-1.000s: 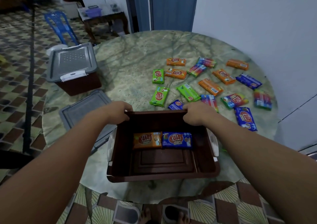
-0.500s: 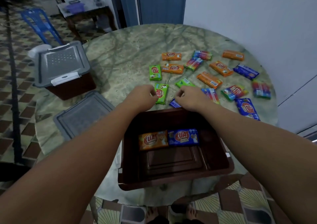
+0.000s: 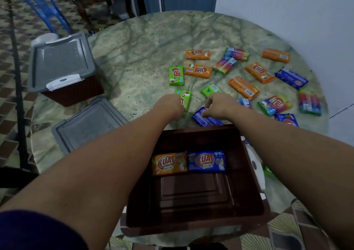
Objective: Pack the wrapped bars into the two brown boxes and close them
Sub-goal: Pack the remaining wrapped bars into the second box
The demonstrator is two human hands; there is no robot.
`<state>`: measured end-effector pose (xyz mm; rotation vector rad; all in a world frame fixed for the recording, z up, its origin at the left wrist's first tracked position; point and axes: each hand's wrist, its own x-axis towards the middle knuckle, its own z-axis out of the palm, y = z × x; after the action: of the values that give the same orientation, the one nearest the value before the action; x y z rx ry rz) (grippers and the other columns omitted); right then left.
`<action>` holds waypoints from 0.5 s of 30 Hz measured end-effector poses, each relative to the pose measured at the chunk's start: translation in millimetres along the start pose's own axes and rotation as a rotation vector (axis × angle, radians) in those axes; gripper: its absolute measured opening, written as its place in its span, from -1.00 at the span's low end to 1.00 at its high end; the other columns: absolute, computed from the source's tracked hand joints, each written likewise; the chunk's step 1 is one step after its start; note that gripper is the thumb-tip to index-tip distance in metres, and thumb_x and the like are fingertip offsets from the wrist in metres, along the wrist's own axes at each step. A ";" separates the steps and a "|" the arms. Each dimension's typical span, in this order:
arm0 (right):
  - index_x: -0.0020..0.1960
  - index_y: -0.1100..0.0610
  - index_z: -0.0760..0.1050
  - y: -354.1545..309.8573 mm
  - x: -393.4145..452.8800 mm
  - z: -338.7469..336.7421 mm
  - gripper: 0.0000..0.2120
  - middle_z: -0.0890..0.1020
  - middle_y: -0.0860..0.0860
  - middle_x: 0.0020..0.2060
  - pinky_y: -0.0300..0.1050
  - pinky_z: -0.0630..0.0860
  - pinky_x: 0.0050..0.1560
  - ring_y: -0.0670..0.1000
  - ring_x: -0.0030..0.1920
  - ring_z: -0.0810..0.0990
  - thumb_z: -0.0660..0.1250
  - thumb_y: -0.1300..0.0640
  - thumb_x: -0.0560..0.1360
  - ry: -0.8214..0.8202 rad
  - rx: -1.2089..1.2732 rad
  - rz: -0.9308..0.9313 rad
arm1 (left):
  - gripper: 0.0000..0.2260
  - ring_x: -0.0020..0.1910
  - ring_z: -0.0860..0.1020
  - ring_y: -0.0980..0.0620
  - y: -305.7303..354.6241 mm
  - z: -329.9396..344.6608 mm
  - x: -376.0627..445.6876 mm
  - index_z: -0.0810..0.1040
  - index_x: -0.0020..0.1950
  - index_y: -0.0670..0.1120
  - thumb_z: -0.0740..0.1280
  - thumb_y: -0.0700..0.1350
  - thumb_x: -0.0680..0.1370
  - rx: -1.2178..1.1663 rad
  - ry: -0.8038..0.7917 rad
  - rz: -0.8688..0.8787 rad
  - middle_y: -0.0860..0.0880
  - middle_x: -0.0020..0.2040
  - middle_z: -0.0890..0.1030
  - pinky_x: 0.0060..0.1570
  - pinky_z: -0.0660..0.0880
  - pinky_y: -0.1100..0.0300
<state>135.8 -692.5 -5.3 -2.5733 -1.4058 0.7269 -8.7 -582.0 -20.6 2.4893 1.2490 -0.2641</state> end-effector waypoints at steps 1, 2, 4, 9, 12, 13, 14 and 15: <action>0.10 0.11 0.61 0.7 2.2 0.7 -0.70 0.64 0.07 0.08 -0.04 0.55 0.05 0.10 0.12 0.59 0.54 -0.02 0.46 -0.008 -0.008 -0.002 | -0.65 0.14 0.57 -0.16 -0.1 2.5 8.0 0.53 0.25 -0.17 0.33 0.06 0.61 0.005 0.012 -0.028 -0.18 0.18 0.60 -0.04 0.45 0.08; 0.10 0.12 0.61 1.2 3.6 1.5 -0.69 0.64 0.08 0.08 -0.01 0.57 0.08 0.11 0.12 0.60 0.54 -0.03 0.46 -0.016 -0.016 -0.002 | -0.61 0.17 0.56 -0.17 -0.2 4.2 13.5 0.48 0.29 -0.17 0.33 0.08 0.61 -0.004 0.025 -0.060 -0.18 0.20 0.58 -0.04 0.43 0.07; 0.09 0.11 0.61 1.9 6.2 2.3 -0.68 0.64 0.08 0.08 0.05 0.59 0.13 0.11 0.11 0.60 0.55 -0.04 0.45 -0.035 -0.017 0.004 | -0.55 0.20 0.54 -0.18 -0.9 7.0 22.7 0.41 0.33 -0.17 0.36 0.10 0.59 -0.044 0.047 -0.120 -0.19 0.23 0.56 -0.01 0.42 0.05; 0.09 0.15 0.61 2.7 9.9 0.8 -0.64 0.65 0.09 0.06 0.09 0.60 0.14 0.11 0.09 0.61 0.55 -0.07 0.45 -0.057 -0.004 0.005 | -0.49 0.24 0.53 -0.18 -0.3 14.8 36.0 0.35 0.34 -0.18 0.44 0.04 0.54 -0.154 0.052 -0.205 -0.18 0.25 0.54 0.01 0.43 0.06; 0.11 0.15 0.60 3.4 10.6 0.7 -0.62 0.64 0.09 0.07 0.09 0.59 0.15 0.11 0.09 0.60 0.56 -0.08 0.45 -0.070 0.018 0.014 | -0.45 0.24 0.53 -0.19 1.1 23.5 35.6 0.32 0.35 -0.15 0.50 -0.01 0.49 -0.220 0.049 -0.231 -0.18 0.25 0.54 0.09 0.48 0.00; 0.11 0.15 0.59 3.8 11.4 0.8 -0.61 0.64 0.08 0.07 0.09 0.59 0.15 0.11 0.09 0.60 0.56 -0.09 0.45 -0.073 0.021 0.018 | -0.43 0.24 0.53 -0.20 1.3 26.1 36.3 0.32 0.36 -0.15 0.51 -0.01 0.48 -0.234 0.053 -0.234 -0.18 0.25 0.54 0.11 0.49 -0.01; 0.13 0.14 0.58 4.3 11.8 0.6 -0.60 0.63 0.08 0.08 0.09 0.58 0.16 0.10 0.10 0.59 0.56 -0.10 0.45 -0.077 0.022 0.021 | -0.41 0.24 0.53 -0.20 2.4 26.5 35.5 0.32 0.36 -0.15 0.52 -0.01 0.46 -0.243 0.051 -0.243 -0.19 0.25 0.54 0.13 0.50 -0.02; 0.15 0.13 0.57 4.9 12.4 0.8 -0.58 0.63 0.08 0.09 0.09 0.58 0.16 0.11 0.11 0.59 0.56 -0.11 0.44 -0.081 0.024 0.024 | -0.39 0.24 0.53 -0.20 2.8 26.4 35.6 0.32 0.36 -0.14 0.53 0.00 0.44 -0.250 0.051 -0.251 -0.19 0.25 0.53 0.13 0.51 -0.02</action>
<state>144.8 -685.2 -12.0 -2.5741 -1.3815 0.8559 14.4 -567.4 -55.6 2.1421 1.5162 -0.0981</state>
